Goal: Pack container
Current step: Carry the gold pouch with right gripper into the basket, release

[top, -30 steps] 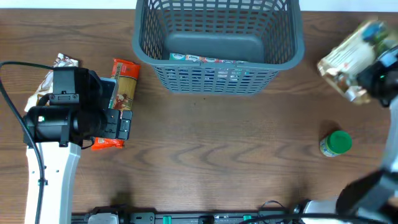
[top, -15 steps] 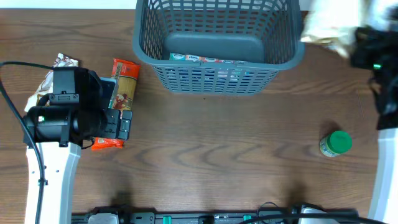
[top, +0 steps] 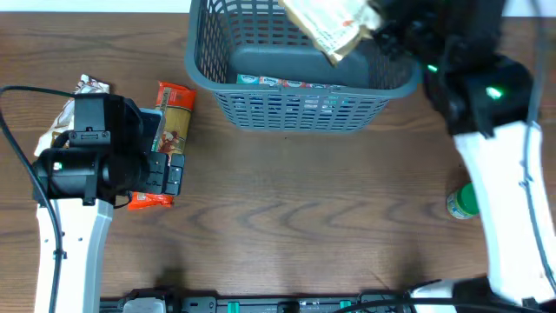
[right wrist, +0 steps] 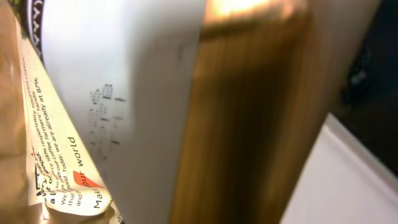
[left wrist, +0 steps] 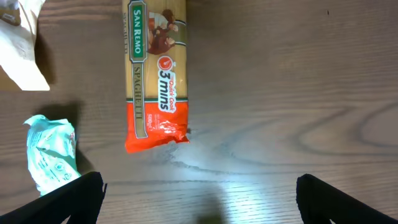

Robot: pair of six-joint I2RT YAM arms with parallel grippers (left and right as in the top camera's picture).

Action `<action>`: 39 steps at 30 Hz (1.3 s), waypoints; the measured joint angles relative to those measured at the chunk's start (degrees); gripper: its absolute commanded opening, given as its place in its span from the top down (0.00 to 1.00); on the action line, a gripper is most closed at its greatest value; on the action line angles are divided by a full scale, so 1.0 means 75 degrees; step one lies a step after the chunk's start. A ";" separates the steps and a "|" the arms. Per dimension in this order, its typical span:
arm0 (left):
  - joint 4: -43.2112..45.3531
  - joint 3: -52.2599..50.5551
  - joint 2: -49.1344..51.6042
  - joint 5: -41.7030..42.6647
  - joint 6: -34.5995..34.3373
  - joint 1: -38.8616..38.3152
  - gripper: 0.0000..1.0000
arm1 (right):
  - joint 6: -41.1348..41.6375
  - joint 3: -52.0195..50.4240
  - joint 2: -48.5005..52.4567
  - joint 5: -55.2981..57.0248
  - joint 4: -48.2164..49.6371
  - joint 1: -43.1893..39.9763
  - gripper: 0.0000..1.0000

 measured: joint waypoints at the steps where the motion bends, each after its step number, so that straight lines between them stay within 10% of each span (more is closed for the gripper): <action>1: 0.0003 0.0000 0.0000 0.0000 0.0000 0.0000 0.01 | -0.0163 0.0064 0.0219 0.0050 0.0087 0.0111 0.99; 30: 0.0000 0.0000 0.0000 0.0000 0.0000 0.0000 0.01 | -0.0714 0.0367 0.3879 -0.0058 -0.0420 0.0752 0.98; 33: 0.0000 0.0000 0.0000 0.0000 -0.0003 0.0000 0.02 | -0.0632 0.0425 0.3943 -0.0117 -0.0530 0.0755 0.62; 39: -0.0015 0.0000 0.0000 0.0000 -0.0003 0.0000 0.01 | -0.0574 0.0431 0.3958 -0.0184 -0.0685 0.0766 0.48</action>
